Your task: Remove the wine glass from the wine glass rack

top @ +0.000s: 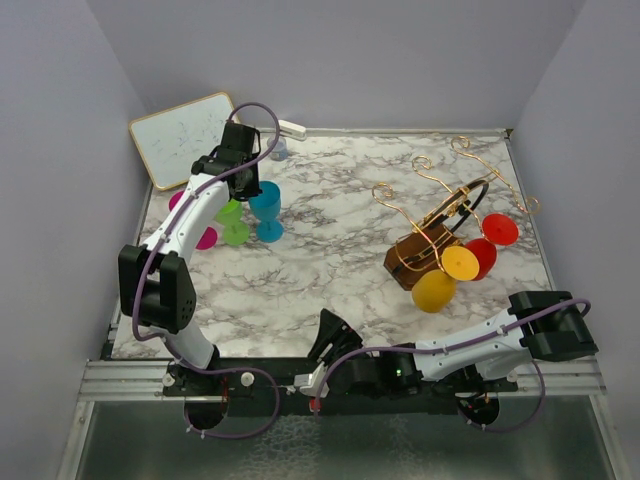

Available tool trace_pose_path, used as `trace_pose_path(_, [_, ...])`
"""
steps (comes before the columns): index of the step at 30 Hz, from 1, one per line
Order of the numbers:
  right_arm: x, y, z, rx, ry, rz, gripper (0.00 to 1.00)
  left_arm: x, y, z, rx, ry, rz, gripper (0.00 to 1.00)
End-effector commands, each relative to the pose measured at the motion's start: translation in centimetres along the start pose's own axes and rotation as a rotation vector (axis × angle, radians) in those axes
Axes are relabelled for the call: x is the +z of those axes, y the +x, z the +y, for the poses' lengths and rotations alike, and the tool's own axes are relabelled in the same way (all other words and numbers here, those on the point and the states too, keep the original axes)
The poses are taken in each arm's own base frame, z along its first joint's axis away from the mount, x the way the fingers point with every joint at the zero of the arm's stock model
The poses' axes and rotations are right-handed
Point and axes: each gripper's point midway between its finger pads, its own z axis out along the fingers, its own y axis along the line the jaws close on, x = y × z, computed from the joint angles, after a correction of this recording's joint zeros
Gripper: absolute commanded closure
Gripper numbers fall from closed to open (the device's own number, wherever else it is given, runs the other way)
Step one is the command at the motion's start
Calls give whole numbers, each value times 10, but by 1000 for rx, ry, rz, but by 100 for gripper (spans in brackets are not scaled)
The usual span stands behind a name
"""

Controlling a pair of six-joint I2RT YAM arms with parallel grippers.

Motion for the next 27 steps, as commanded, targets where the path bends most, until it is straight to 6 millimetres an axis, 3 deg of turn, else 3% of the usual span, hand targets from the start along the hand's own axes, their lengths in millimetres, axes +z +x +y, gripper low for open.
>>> trace_pose_path(1, [-4, -7, -11, 46, 23, -28, 48, -2, -9, -4, -4, 6, -39, 78])
trace_pose_path(4, [-4, -6, -12, 50, 26, -28, 48, -9, -14, -4, -8, 12, -63, 71])
trace_pose_path(8, [-5, -6, -11, 57, 24, -28, 48, -22, -22, -4, -18, 26, -108, 70])
trace_pose_path(15, [-2, -9, -10, 63, 8, -22, 48, -69, -40, -3, -54, 89, -303, 70])
trace_pose_path(18, [-1, -13, -19, 96, 19, -25, 48, -96, -42, 0, -79, 125, -418, 67])
trace_pose_path(20, [0, -16, -41, 156, 47, -33, 48, -117, -45, 2, -101, 155, -509, 64])
trace_pose_path(22, [5, -12, -76, 252, 97, -18, 48, -138, -46, 7, -126, 172, -600, 59])
trace_pose_path(24, [12, 6, -121, 391, 173, 42, 49, -155, -46, 17, -151, 158, -674, 55])
trace_pose_path(27, [15, 57, -207, 686, 320, 157, 52, -170, -40, 30, -192, 128, -737, 52])
